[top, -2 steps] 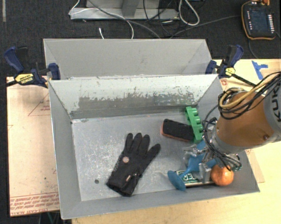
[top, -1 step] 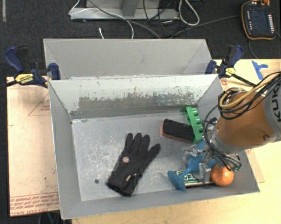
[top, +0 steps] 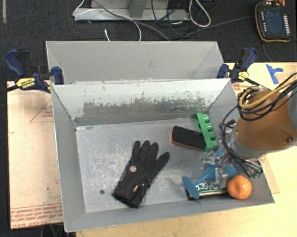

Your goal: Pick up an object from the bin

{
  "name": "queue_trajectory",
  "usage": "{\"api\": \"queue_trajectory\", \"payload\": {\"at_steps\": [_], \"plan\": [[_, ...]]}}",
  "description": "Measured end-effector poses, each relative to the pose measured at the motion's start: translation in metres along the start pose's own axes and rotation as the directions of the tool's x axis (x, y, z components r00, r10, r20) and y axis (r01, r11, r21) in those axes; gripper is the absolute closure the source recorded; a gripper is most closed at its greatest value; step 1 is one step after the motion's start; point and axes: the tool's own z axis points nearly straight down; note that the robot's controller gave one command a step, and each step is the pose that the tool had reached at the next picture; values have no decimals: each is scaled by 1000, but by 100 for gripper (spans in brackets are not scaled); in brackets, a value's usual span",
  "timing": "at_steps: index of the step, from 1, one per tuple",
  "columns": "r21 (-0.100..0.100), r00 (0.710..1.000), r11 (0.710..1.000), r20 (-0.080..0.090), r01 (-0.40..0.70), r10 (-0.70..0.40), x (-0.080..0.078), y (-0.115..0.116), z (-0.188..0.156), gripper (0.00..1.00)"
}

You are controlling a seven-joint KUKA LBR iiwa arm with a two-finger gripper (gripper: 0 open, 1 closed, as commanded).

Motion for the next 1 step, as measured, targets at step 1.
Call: {"api": "queue_trajectory", "payload": {"at_steps": [1], "plan": [[-3,1000,1000,1,-1,1,-2,2,-29,100]]}}
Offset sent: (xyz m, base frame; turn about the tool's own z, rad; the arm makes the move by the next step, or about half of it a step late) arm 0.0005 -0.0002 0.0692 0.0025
